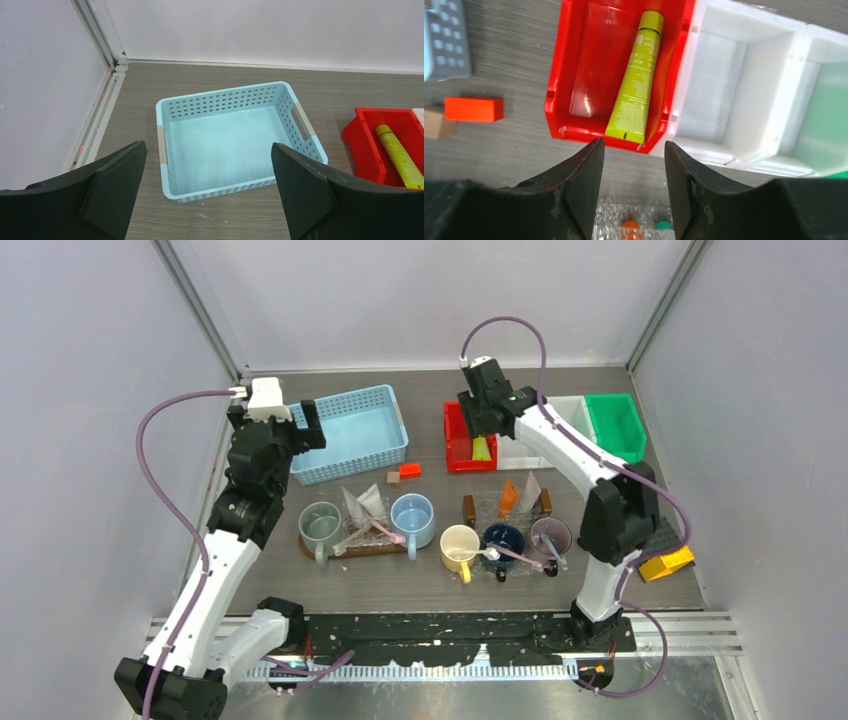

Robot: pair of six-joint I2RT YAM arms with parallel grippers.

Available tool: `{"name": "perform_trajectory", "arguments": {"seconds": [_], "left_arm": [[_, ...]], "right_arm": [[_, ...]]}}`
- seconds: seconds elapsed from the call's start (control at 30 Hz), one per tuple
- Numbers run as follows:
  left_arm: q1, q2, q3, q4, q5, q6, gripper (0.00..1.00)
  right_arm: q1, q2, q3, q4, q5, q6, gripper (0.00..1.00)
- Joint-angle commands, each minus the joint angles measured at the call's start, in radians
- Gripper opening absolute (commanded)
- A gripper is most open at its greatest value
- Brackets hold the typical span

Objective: Prepare toiletry sets of a toothbrush and toothpaste on the tray
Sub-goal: Place the toothpaste in the toothpaste holder, then pick up the toothpaste from the storage box.

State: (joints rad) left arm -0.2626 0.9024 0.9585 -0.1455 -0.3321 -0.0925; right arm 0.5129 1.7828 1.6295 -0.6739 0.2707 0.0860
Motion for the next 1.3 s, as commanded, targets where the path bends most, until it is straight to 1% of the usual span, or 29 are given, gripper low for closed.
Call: {"name": "perform_trajectory", "arguments": {"seconds": [0.0, 0.27, 0.37, 0.73, 0.93, 1.07, 1.27], "left_arm": [[-0.003, -0.024, -0.009, 0.073, -0.004, 0.011, 1.0], [-0.003, -0.029, -0.01, 0.075, 0.003, 0.016, 1.0], [-0.003, -0.03, -0.01, 0.076, 0.002, 0.019, 1.0], [-0.003, -0.037, -0.014, 0.078, 0.005, 0.024, 1.0], [-0.003, -0.034, -0.017, 0.083, 0.014, 0.021, 1.0], [-0.003, -0.035, -0.017, 0.083, 0.019, 0.019, 1.0], [-0.003, -0.035, -0.018, 0.084, 0.024, 0.017, 1.0]], "right_arm": [[0.017, 0.108, 0.06, 0.088, 0.092, 0.052, 0.53], [0.034, 0.265, 0.113, 0.106, 0.15, 0.091, 0.52], [0.037, 0.31, 0.124, 0.117, 0.196, 0.099, 0.52], [0.048, 0.415, 0.114, 0.174, 0.341, 0.108, 0.52], [0.067, 0.45, 0.108, 0.186, 0.366, 0.098, 0.51], [0.068, 0.448, 0.108, 0.182, 0.336, 0.101, 0.46], [0.068, 0.396, 0.111, 0.166, 0.27, 0.092, 0.33]]}}
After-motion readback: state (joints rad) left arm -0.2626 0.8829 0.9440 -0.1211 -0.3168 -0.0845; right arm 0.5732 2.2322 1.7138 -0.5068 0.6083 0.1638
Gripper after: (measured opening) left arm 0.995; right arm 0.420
